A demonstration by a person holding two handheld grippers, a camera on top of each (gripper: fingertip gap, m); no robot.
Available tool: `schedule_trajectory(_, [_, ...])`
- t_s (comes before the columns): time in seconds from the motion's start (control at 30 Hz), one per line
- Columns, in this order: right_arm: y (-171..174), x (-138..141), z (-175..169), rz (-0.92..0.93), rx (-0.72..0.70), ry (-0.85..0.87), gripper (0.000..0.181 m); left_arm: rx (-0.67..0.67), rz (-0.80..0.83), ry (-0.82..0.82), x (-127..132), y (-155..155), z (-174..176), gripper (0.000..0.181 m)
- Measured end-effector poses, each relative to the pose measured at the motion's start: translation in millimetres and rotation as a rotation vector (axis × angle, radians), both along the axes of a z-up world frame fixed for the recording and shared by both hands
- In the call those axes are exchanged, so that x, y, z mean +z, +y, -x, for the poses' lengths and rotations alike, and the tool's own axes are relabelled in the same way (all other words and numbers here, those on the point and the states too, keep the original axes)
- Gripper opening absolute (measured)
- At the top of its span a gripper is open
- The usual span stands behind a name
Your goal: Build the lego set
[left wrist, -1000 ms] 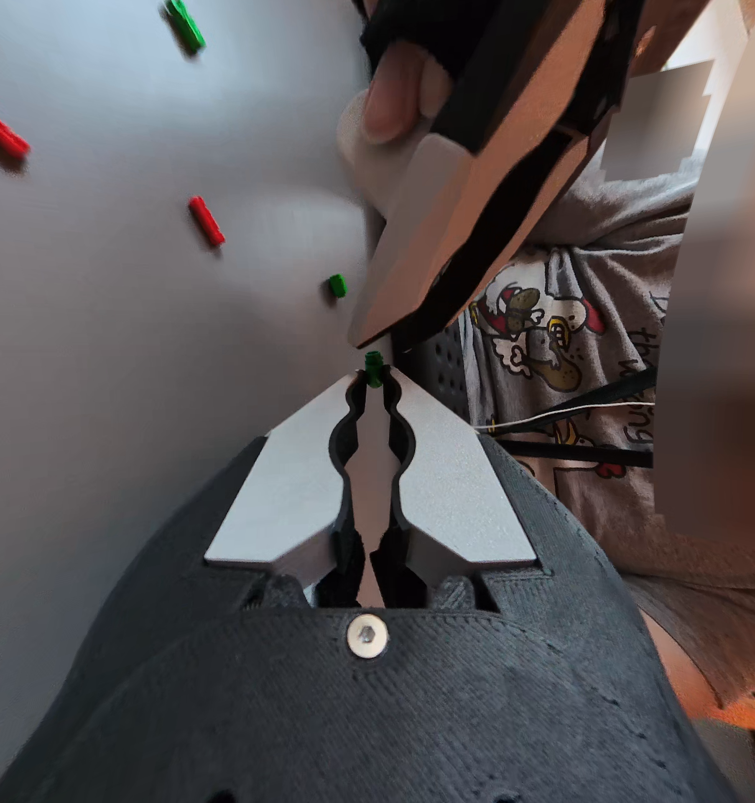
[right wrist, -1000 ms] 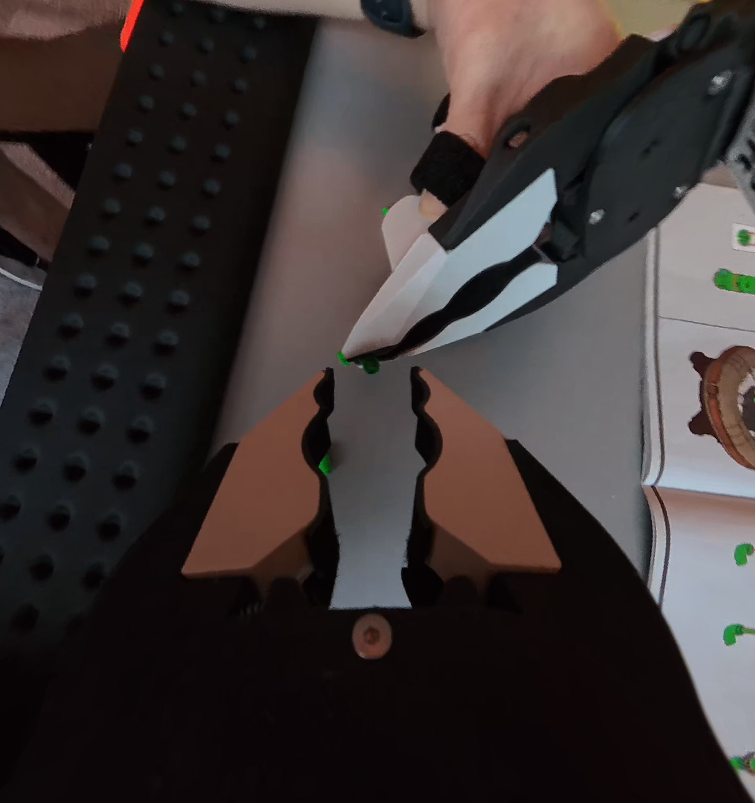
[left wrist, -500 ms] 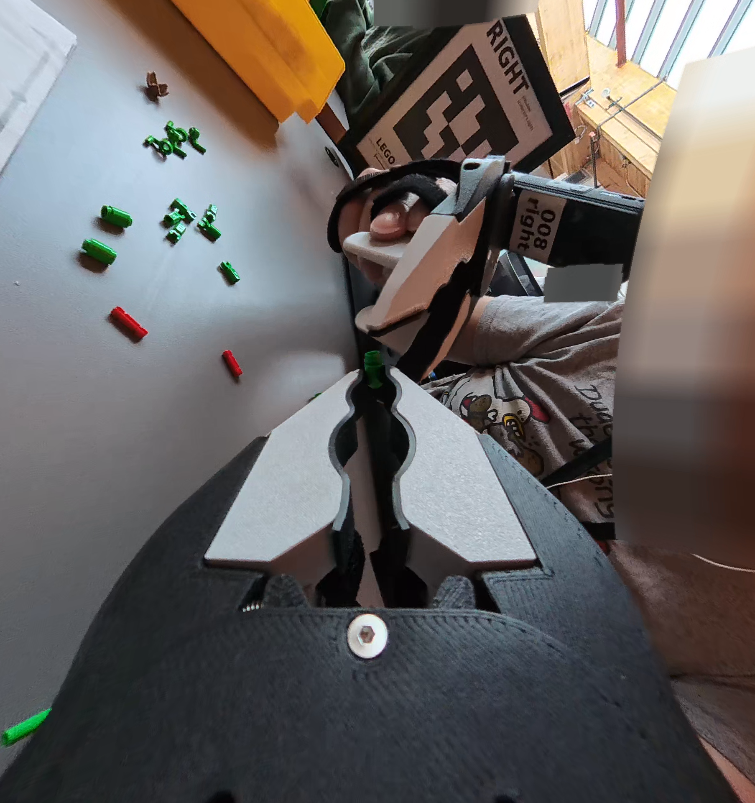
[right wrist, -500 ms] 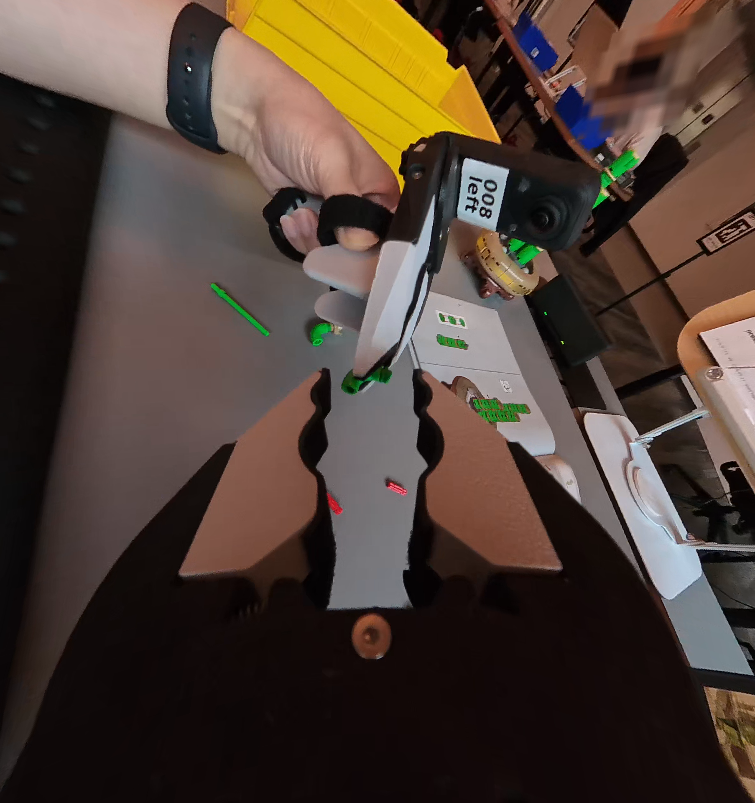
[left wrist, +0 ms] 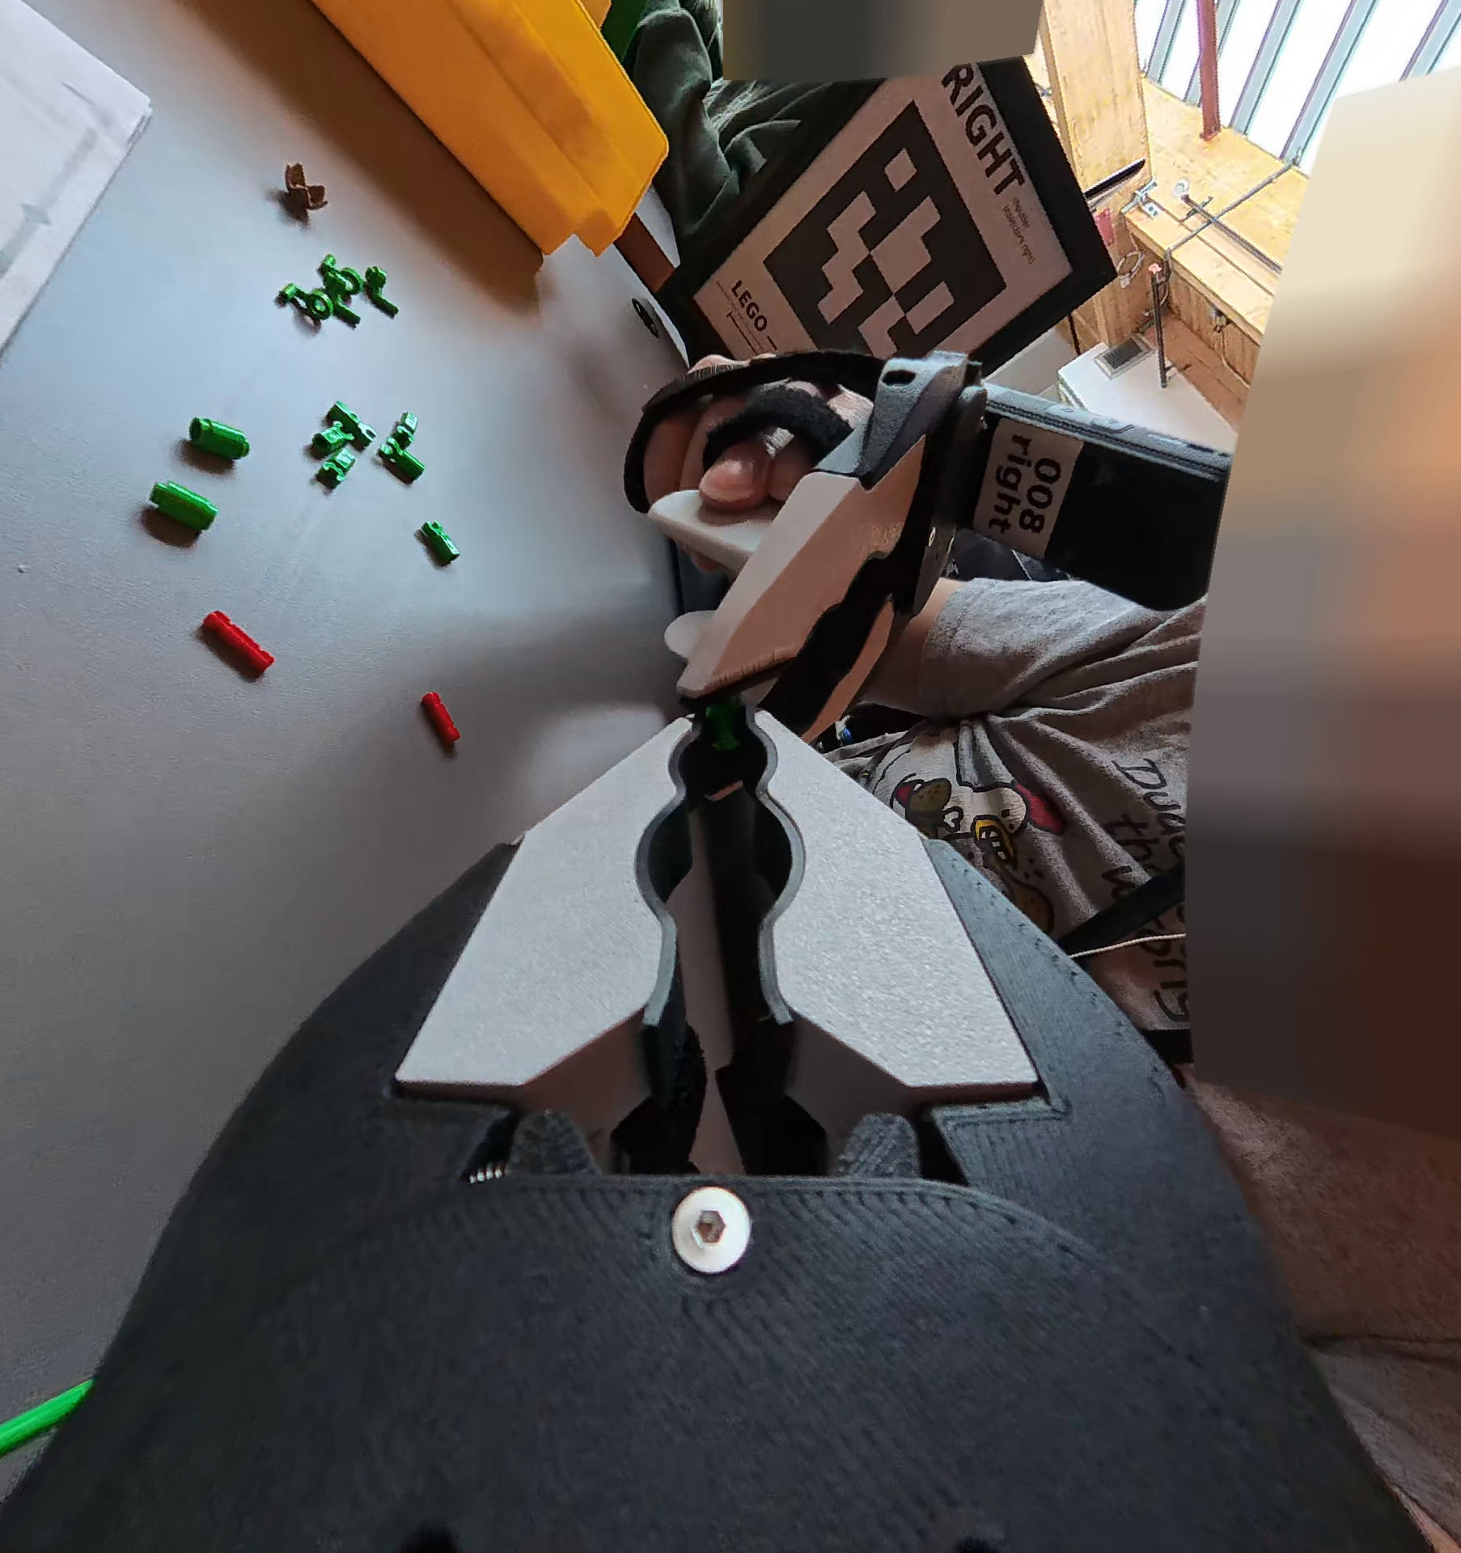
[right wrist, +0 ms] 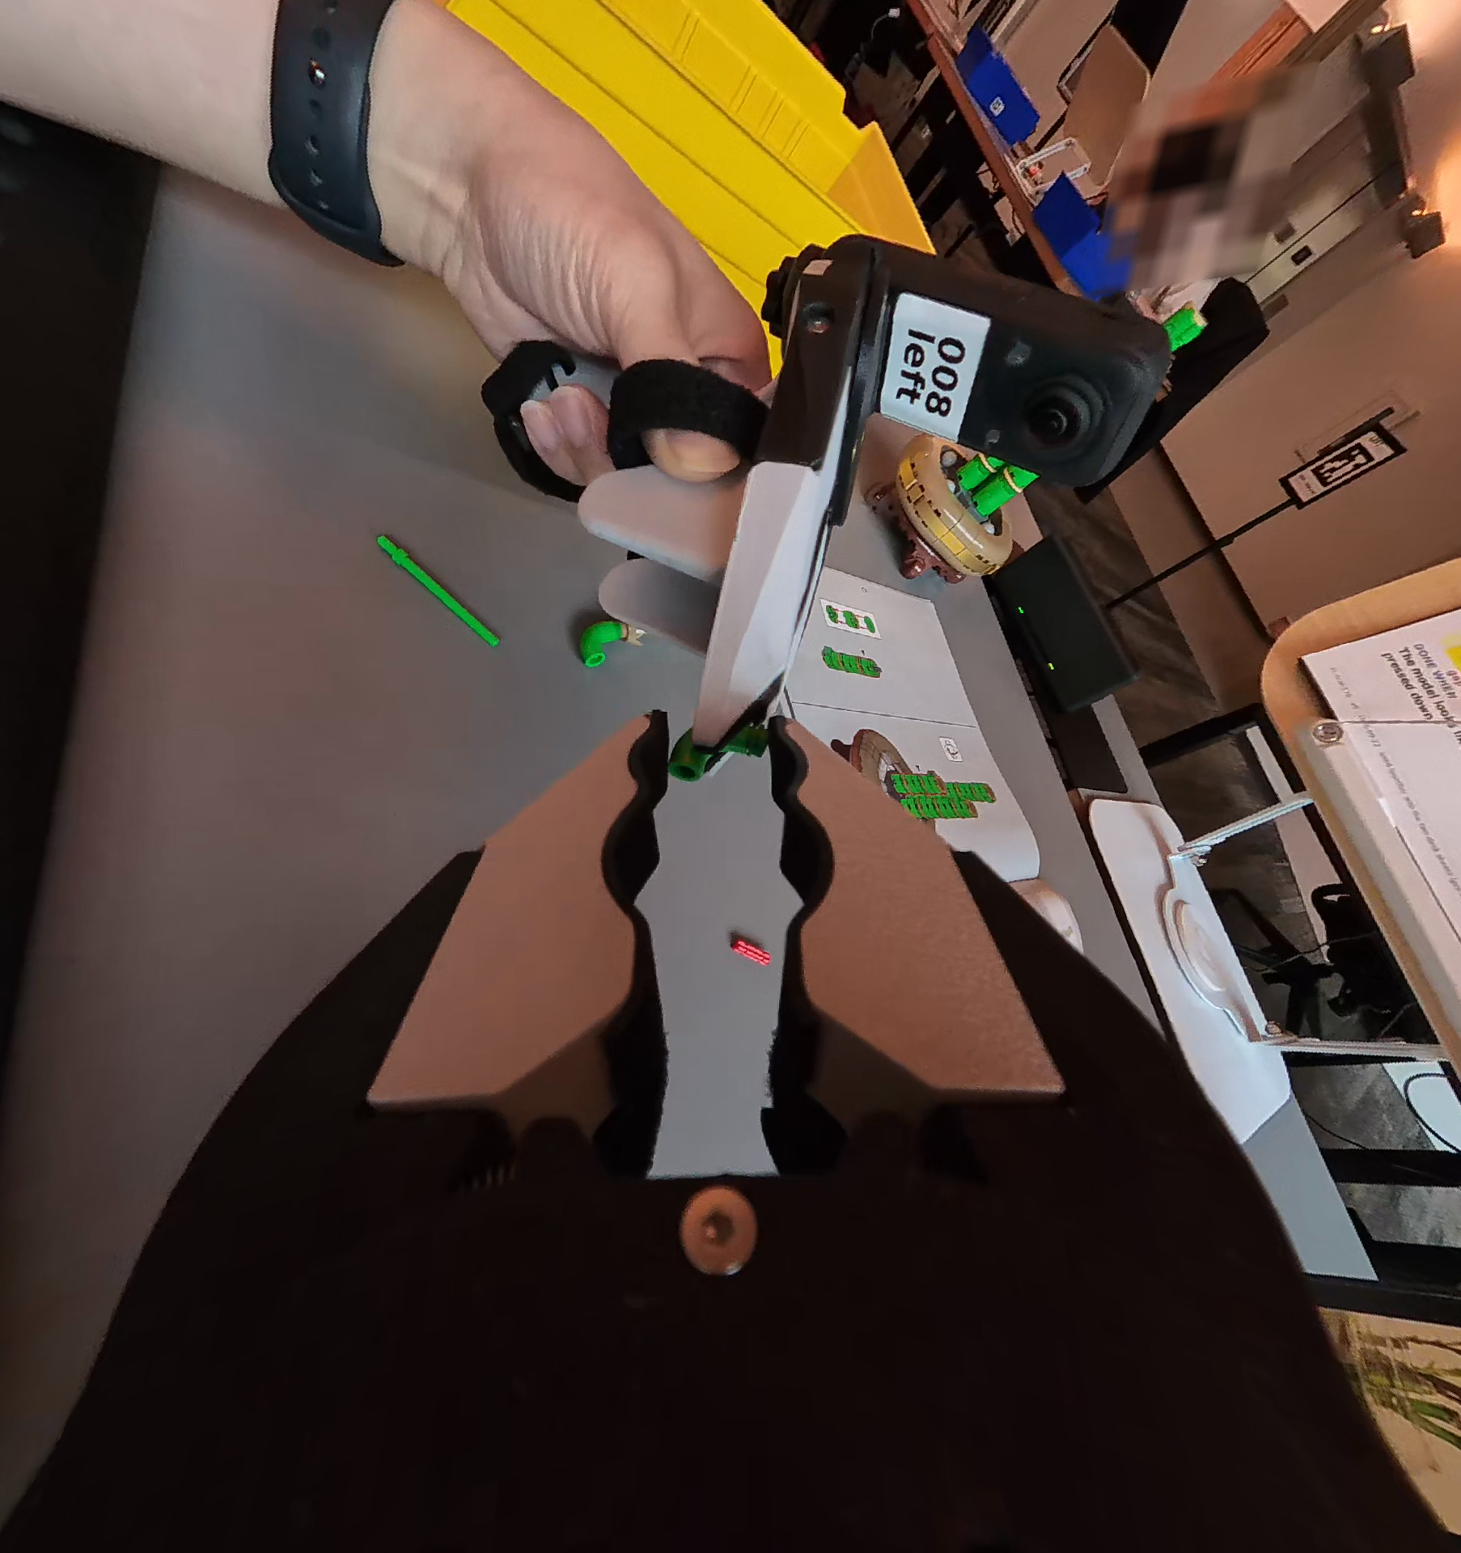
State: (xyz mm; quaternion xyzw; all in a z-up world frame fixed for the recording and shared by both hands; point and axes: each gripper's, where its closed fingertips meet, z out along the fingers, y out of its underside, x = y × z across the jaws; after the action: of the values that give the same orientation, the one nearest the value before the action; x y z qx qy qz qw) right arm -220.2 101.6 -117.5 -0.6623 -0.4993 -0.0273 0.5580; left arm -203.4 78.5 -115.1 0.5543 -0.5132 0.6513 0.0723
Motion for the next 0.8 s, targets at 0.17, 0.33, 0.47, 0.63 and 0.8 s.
schedule_trajectory(0.17, [-0.5, 1.9, 1.9, 0.002, 0.001, 0.021, 0.021, -0.001, 0.028, -0.002, 3.3, 0.3, 1.2, 0.005])
schedule_trajectory(0.33, [-0.1, 0.3, 2.5, -0.003, -0.002, 0.002, 0.020, 0.003, 0.022, 0.019, 1.0, 0.5, 1.8, 0.005])
schedule_trajectory(0.47, [-1.4, -0.2, 2.9, 0.003, 0.002, -0.001, 0.019, -0.003, 0.022, 0.022, 1.0, -0.8, 2.0, 0.005])
schedule_trajectory(0.63, [-1.4, -2.7, 2.7, 0.011, -0.002, -0.017, 0.019, -0.001, 0.019, 0.042, -2.1, -1.0, 1.8, 0.005])
schedule_trajectory(0.8, [-2.9, -6.5, 3.3, 0.035, 0.009, -0.030, 0.018, -0.006, 0.019, 0.055, -4.9, -1.9, 1.9, 0.005])
